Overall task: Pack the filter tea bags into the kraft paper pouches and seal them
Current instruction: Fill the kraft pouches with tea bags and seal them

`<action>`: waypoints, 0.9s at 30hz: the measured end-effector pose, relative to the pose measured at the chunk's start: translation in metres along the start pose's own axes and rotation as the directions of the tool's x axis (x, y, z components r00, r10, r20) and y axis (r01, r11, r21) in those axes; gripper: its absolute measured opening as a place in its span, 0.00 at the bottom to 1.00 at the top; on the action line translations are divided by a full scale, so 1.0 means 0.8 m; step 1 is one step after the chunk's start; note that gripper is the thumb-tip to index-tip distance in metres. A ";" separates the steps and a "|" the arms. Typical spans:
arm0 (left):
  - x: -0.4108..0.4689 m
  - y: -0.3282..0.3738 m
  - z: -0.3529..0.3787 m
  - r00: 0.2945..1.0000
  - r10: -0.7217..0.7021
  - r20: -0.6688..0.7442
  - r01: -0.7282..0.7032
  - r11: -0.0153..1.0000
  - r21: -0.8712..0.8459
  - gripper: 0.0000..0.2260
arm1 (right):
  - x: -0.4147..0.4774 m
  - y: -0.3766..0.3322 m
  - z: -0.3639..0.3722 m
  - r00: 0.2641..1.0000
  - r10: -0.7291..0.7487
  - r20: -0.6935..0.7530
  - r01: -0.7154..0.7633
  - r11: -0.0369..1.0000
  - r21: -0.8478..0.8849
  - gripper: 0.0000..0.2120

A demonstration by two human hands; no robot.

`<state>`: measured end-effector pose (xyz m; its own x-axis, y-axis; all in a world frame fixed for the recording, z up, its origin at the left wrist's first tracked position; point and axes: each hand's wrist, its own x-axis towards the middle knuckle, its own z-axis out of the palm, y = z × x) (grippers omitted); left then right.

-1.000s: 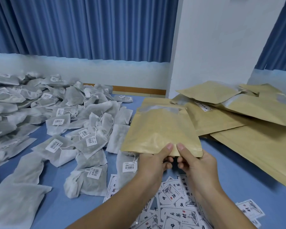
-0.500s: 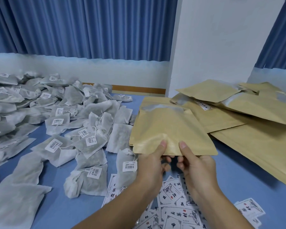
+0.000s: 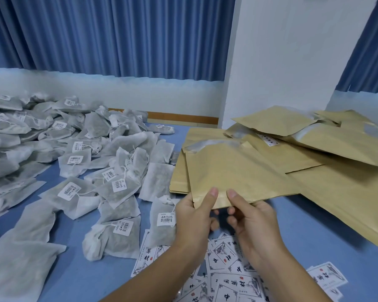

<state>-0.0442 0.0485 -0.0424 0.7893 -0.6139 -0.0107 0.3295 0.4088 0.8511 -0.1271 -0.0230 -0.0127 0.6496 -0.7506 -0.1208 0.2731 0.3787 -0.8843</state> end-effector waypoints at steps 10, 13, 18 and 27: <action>0.007 0.007 -0.010 0.998 -0.010 0.068 0.005 0.997 0.078 0.02 | -0.001 0.003 0.005 1.000 0.021 -0.005 -0.021 1.000 0.008 0.13; 0.014 0.011 -0.015 0.999 -0.012 -0.044 0.014 0.999 0.039 0.05 | 0.005 -0.008 -0.003 0.992 -0.002 -0.129 0.012 0.997 0.080 0.06; 0.014 0.006 -0.014 0.990 -0.050 -0.129 0.041 0.997 -0.072 0.10 | 0.013 -0.013 -0.015 0.977 -0.031 -0.212 0.055 0.993 0.104 0.11; 0.020 0.013 -0.015 0.985 -0.090 -0.150 0.080 0.994 -0.070 0.09 | 0.014 -0.017 -0.018 0.978 -0.048 -0.204 0.056 0.998 0.032 0.05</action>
<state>-0.0216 0.0511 -0.0402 0.8256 -0.5393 -0.1658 0.4269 0.4049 0.8086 -0.1336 -0.0444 -0.0083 0.4770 -0.8627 -0.1678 0.3312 0.3533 -0.8750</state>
